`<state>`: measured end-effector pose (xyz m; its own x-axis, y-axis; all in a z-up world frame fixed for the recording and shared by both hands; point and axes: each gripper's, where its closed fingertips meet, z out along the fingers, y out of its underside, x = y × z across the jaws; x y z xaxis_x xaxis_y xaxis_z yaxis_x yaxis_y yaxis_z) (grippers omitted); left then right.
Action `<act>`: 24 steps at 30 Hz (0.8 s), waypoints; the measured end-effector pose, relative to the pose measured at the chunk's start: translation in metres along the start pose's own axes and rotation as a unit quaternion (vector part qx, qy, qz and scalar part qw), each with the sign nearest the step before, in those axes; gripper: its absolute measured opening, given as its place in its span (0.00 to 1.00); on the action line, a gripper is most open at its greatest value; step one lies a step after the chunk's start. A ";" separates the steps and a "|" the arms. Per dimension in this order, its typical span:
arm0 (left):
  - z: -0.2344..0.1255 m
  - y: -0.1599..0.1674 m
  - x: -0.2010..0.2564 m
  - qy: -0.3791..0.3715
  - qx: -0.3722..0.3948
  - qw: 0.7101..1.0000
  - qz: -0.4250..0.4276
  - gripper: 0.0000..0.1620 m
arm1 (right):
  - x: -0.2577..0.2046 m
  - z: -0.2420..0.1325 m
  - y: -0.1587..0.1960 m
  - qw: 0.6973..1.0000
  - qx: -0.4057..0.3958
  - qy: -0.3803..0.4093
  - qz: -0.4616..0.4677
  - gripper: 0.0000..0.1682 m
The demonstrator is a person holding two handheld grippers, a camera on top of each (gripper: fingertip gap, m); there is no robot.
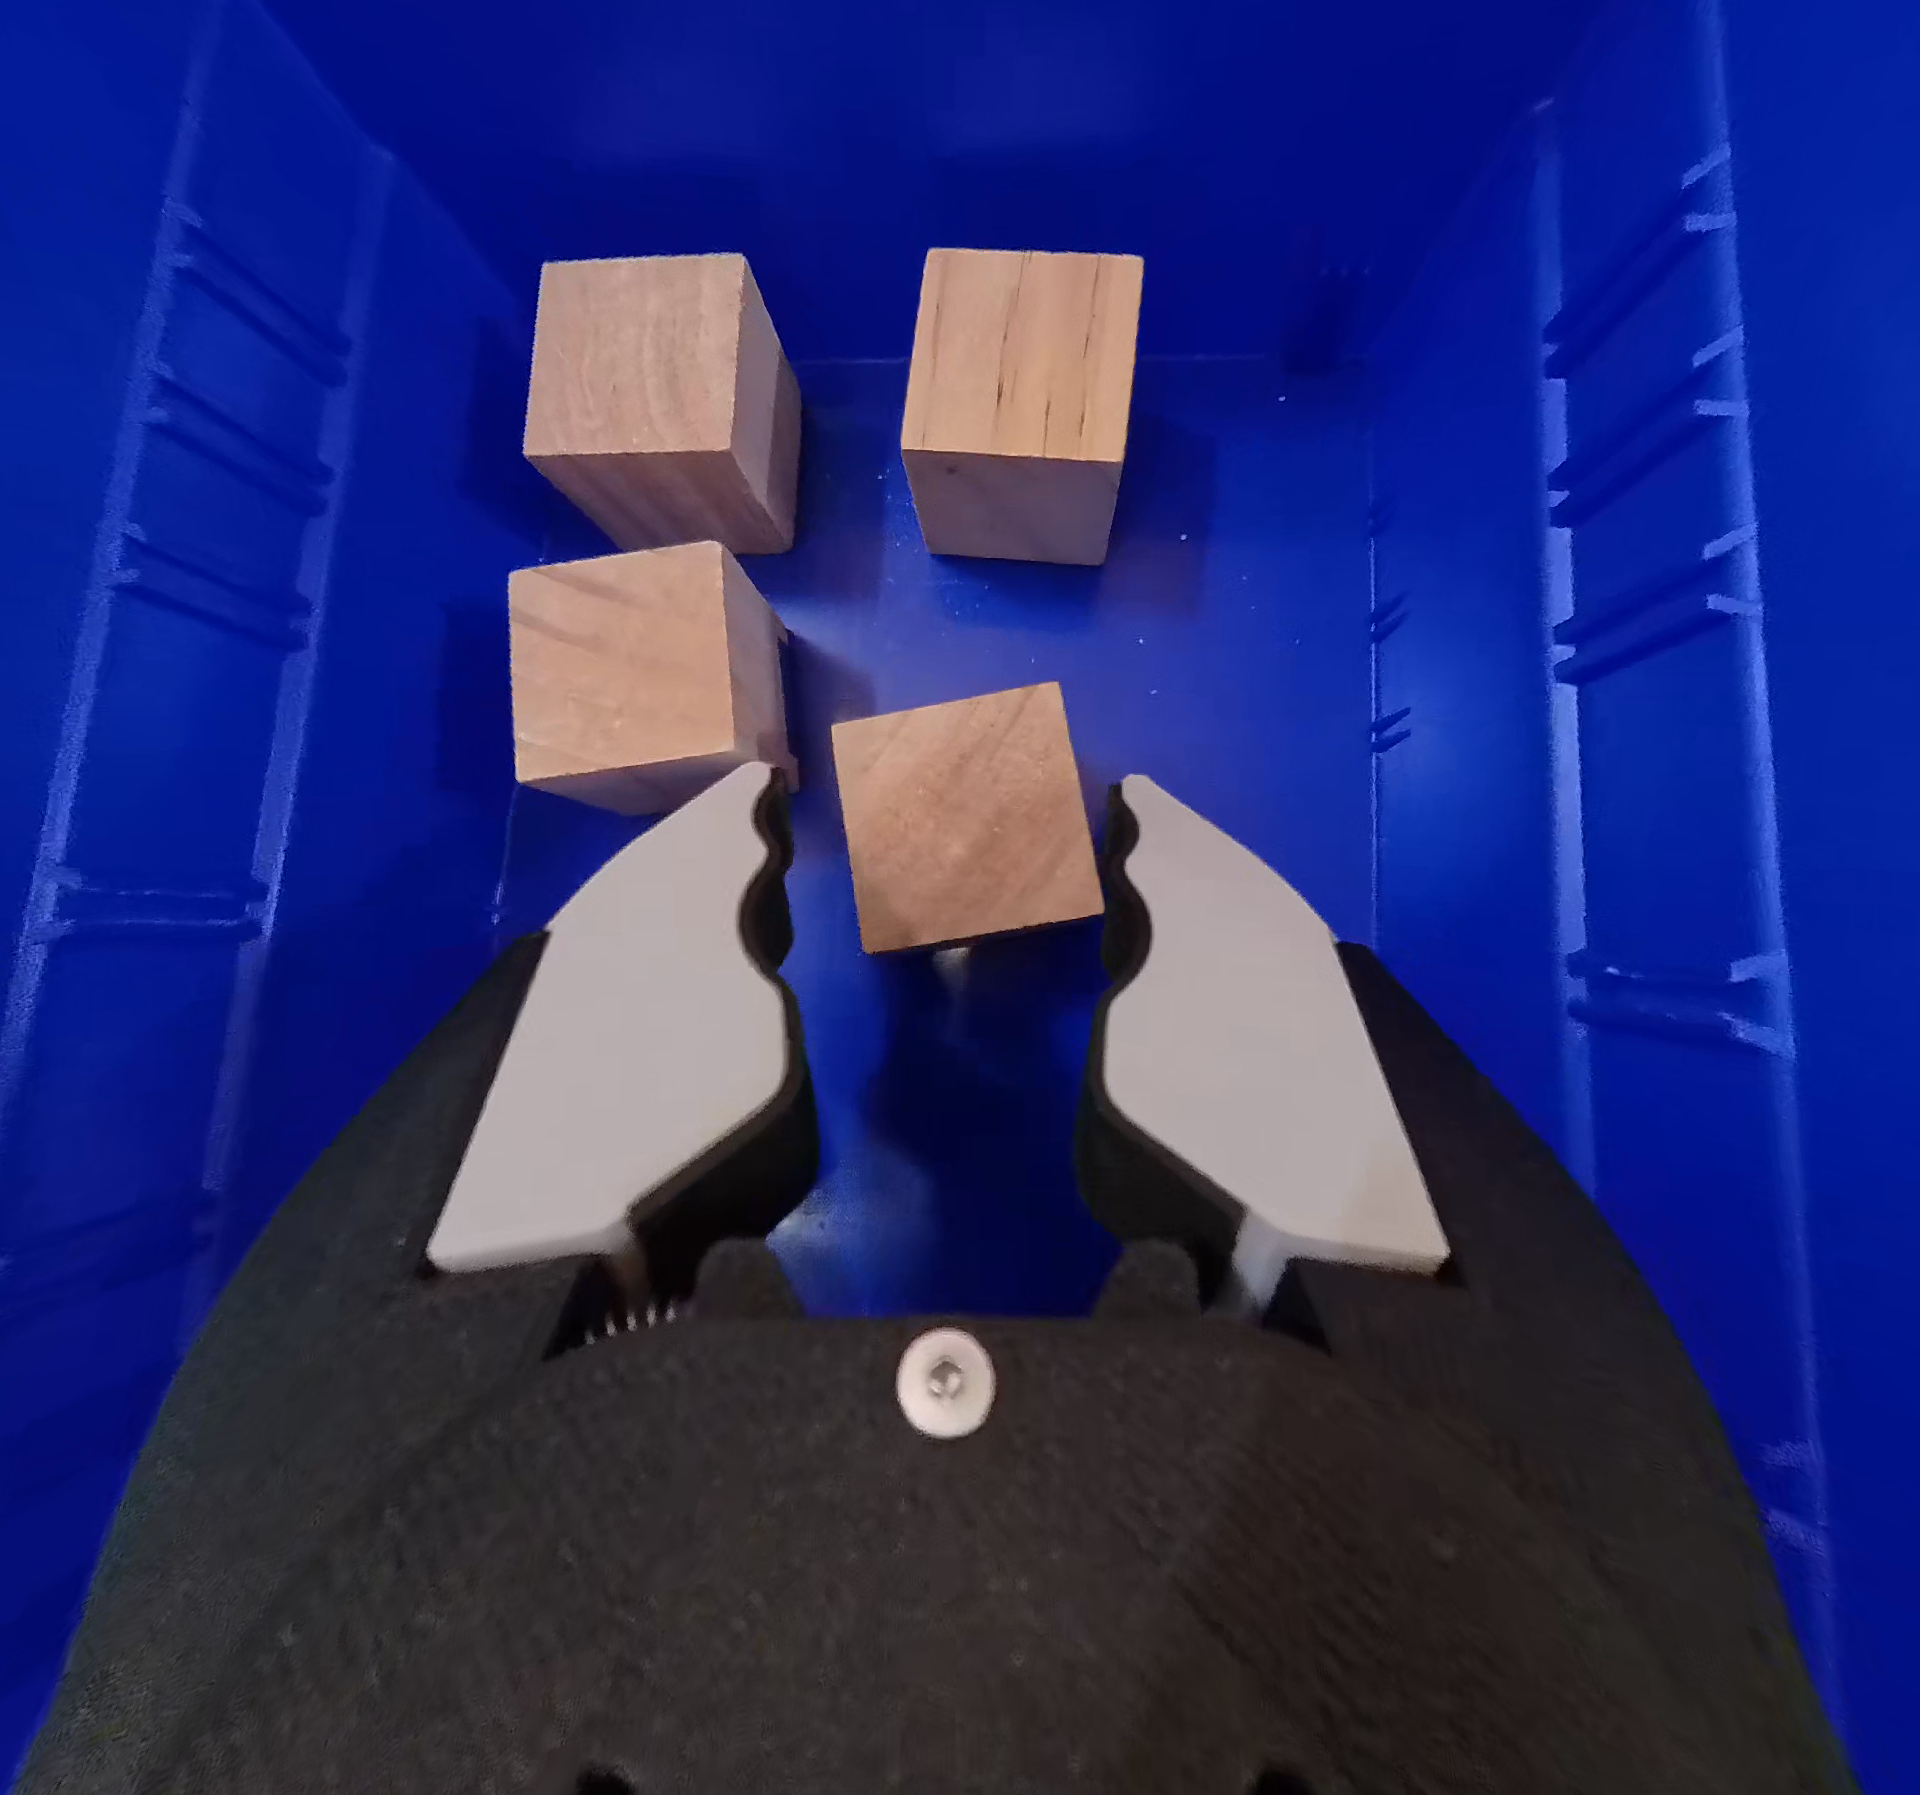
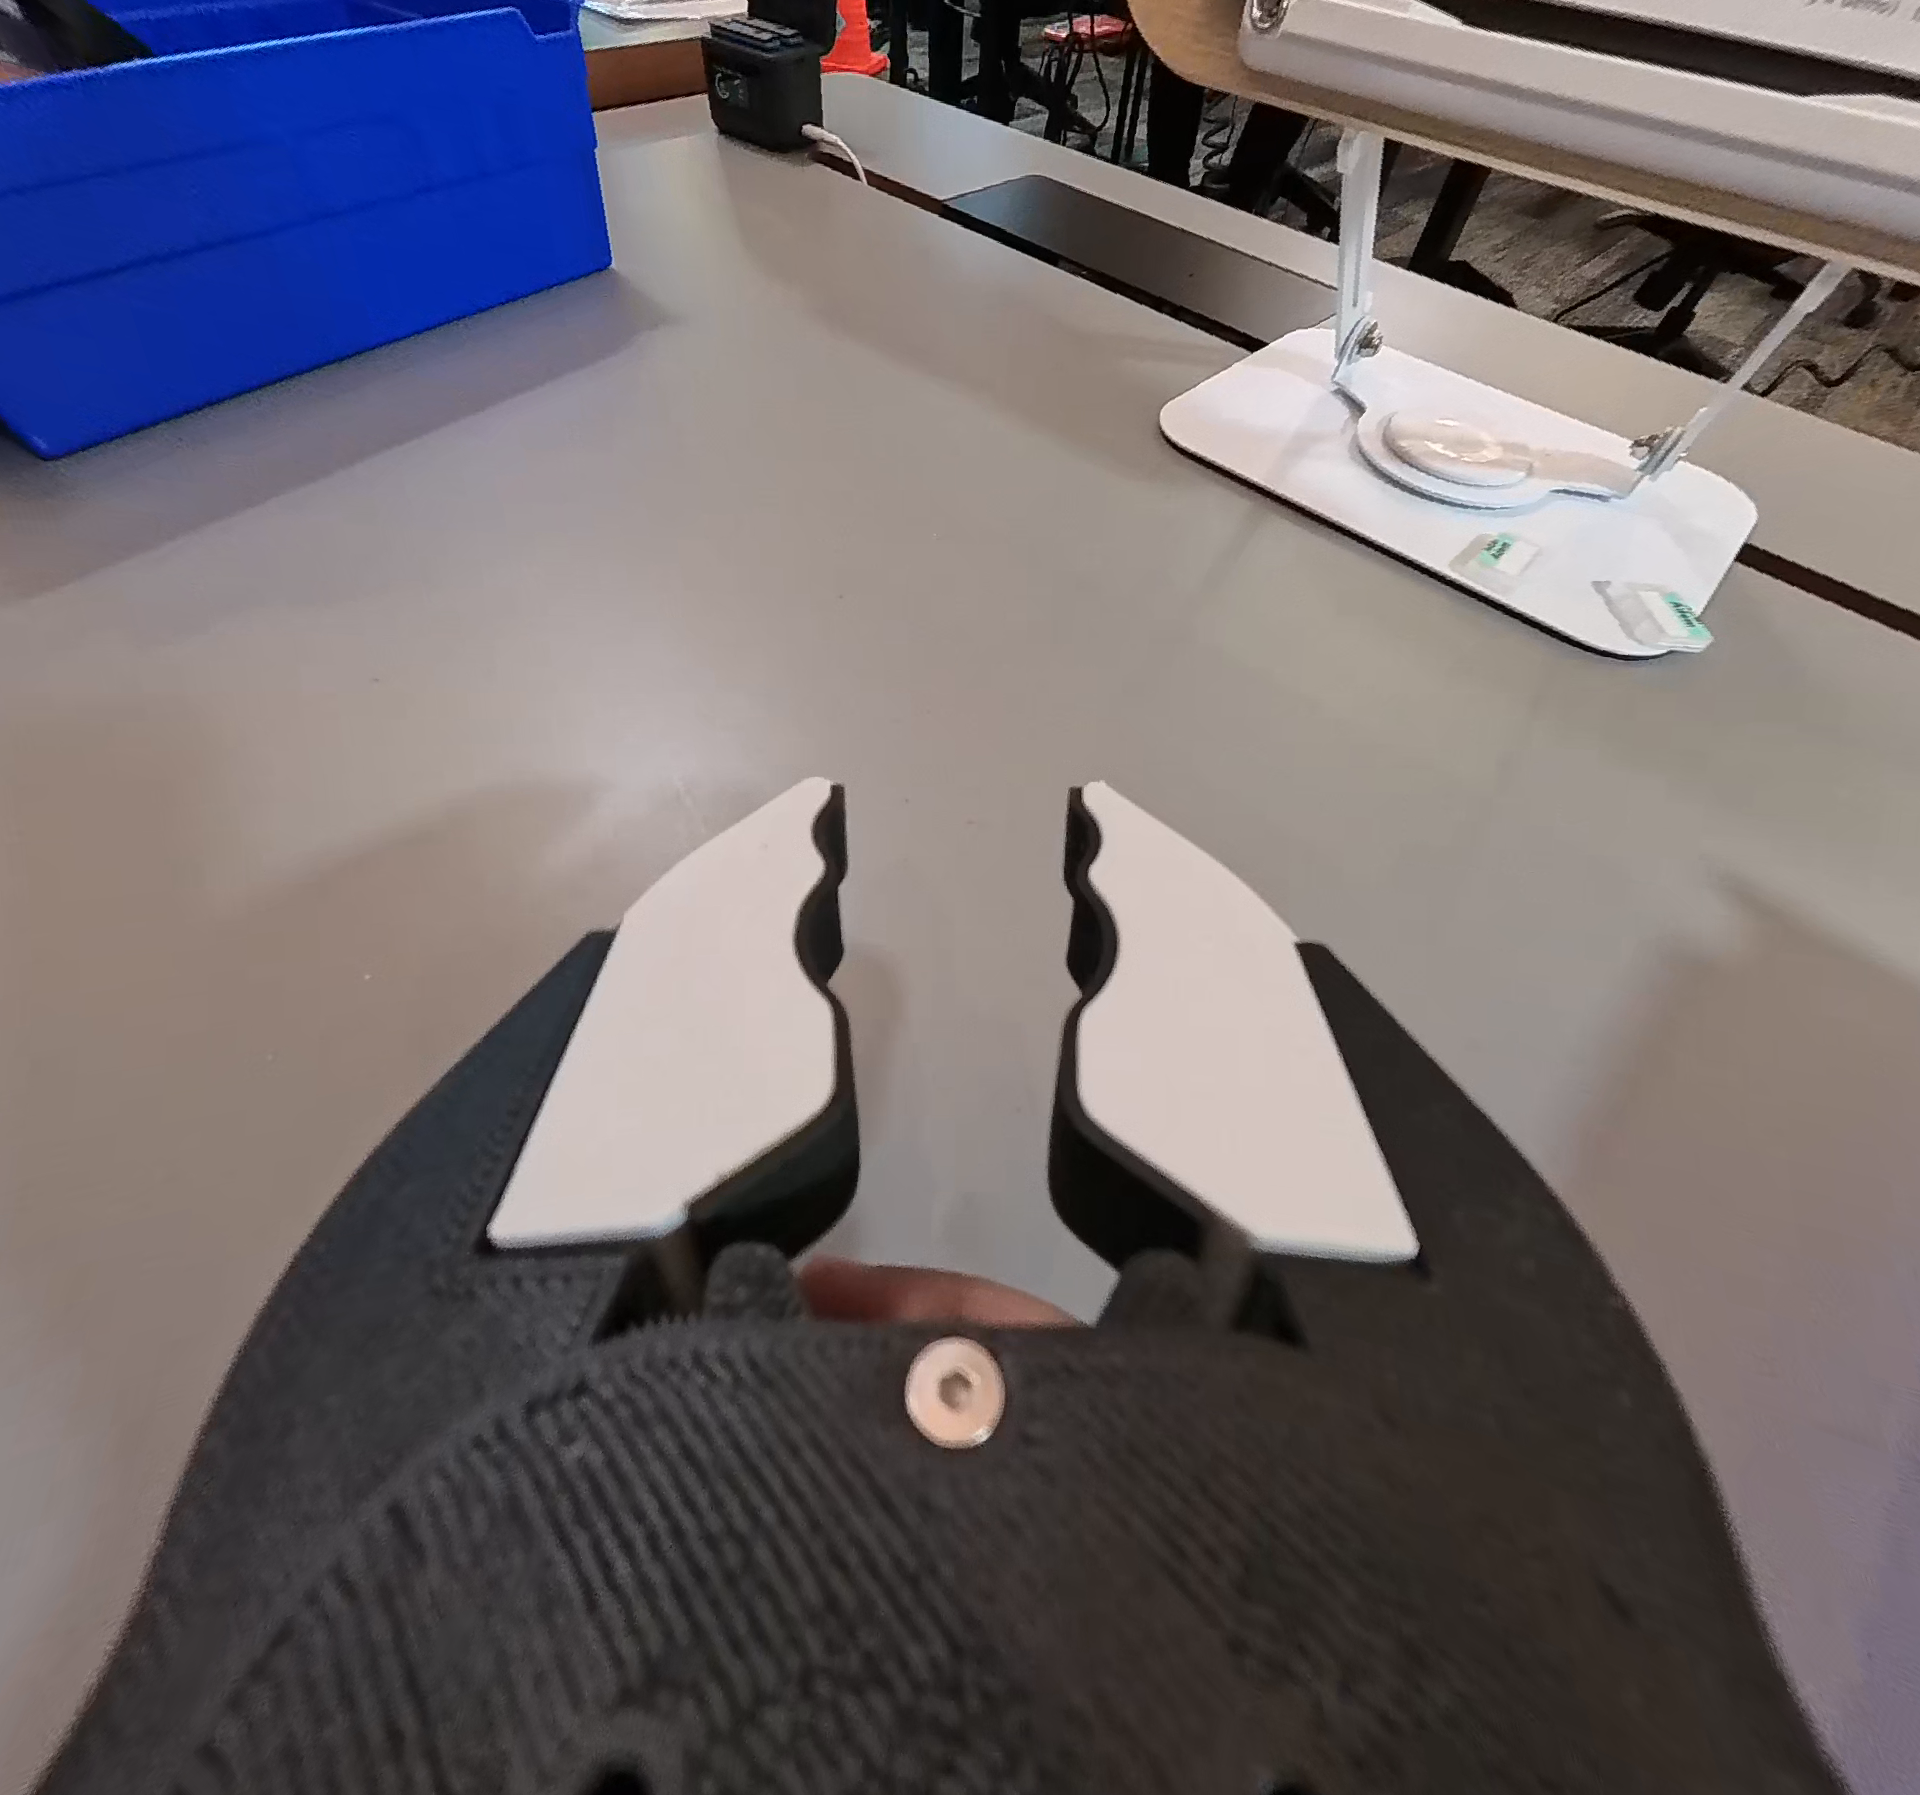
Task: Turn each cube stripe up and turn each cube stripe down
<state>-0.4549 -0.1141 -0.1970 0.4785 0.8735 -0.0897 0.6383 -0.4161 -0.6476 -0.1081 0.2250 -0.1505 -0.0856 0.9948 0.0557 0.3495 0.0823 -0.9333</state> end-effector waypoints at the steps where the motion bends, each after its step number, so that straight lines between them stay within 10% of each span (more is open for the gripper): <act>1: -0.001 -0.001 0.000 0.003 0.003 1.000 -0.003 0.34 | 0.000 0.000 0.000 1.000 0.000 0.000 0.000 0.24; 19: -0.002 0.002 -0.004 0.018 -0.008 1.000 -0.022 0.43 | -0.001 0.001 0.001 1.000 -0.001 -0.003 0.003 0.24; 24: -0.002 0.002 0.001 0.024 -0.007 1.000 -0.017 0.28 | -0.001 0.001 0.000 1.000 -0.001 -0.002 0.001 0.24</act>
<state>-0.4522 -0.1148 -0.1971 0.4842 0.8744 -0.0304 0.6636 -0.3897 -0.6386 -0.1085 0.2238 -0.1512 -0.0888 0.9947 0.0525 0.3510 0.0806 -0.9329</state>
